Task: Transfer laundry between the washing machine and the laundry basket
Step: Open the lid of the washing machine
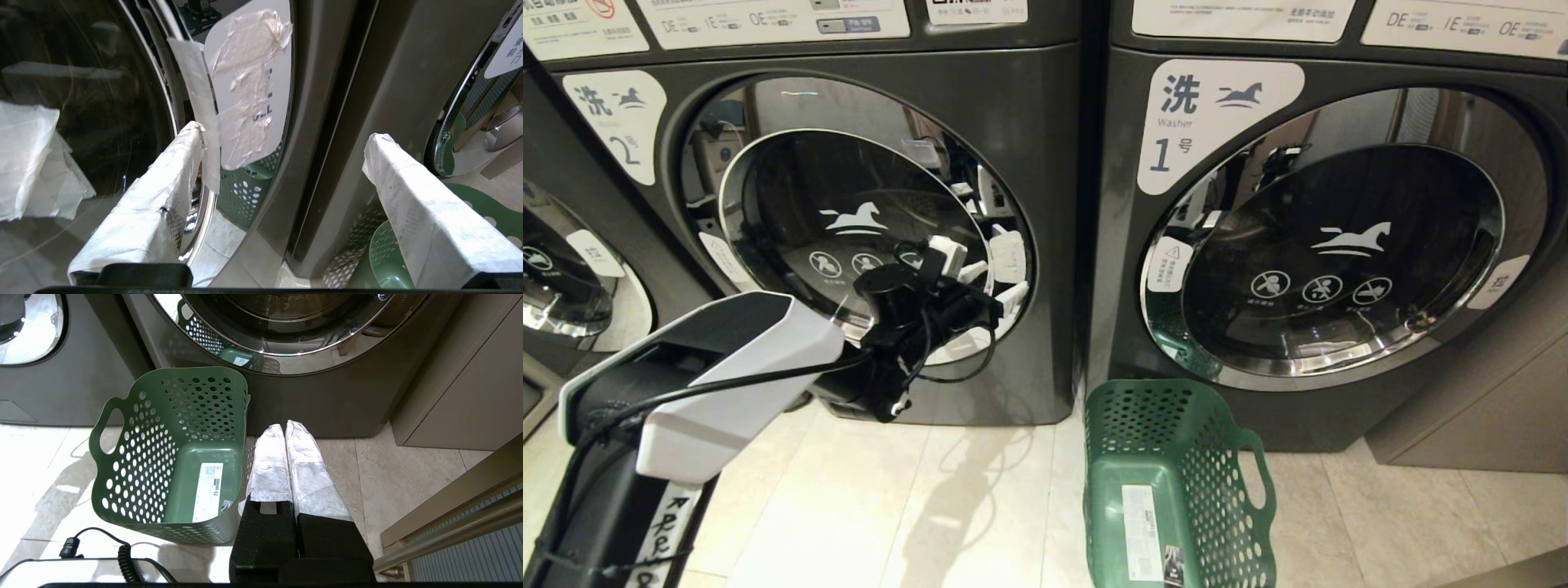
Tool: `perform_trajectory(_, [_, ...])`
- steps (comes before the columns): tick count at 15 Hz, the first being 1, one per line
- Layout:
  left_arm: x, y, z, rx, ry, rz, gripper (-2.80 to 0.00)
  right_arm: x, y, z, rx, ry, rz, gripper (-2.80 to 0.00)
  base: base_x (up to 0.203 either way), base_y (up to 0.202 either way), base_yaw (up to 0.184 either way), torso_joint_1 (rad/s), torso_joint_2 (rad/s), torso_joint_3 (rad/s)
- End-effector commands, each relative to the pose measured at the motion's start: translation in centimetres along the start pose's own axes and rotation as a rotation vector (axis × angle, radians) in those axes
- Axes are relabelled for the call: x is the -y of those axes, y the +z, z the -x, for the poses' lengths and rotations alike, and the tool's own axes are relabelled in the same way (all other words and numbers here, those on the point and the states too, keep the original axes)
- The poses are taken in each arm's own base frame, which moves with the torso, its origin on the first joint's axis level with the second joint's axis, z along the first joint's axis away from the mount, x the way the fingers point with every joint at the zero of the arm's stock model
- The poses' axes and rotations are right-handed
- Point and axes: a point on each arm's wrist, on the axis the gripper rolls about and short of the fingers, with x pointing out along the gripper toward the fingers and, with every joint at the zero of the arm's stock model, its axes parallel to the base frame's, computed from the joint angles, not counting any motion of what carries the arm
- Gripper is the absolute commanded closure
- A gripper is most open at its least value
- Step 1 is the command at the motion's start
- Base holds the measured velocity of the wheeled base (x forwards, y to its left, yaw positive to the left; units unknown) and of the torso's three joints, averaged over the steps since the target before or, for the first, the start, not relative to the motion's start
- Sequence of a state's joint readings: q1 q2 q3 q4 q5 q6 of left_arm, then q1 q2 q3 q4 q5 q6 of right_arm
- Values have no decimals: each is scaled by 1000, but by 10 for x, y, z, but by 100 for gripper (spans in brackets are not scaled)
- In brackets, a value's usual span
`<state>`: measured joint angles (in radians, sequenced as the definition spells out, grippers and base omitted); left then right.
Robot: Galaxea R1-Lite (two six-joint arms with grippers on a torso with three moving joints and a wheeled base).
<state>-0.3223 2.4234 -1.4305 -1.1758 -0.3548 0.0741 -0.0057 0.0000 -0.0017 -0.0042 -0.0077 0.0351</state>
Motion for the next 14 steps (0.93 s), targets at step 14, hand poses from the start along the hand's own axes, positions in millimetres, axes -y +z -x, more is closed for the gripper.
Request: perform_trajectory(14, [-27, -20, -8, 13, -41, -20, -280, 0, 0, 0, -3, 0, 0, 0, 0, 0, 0, 0, 0, 0])
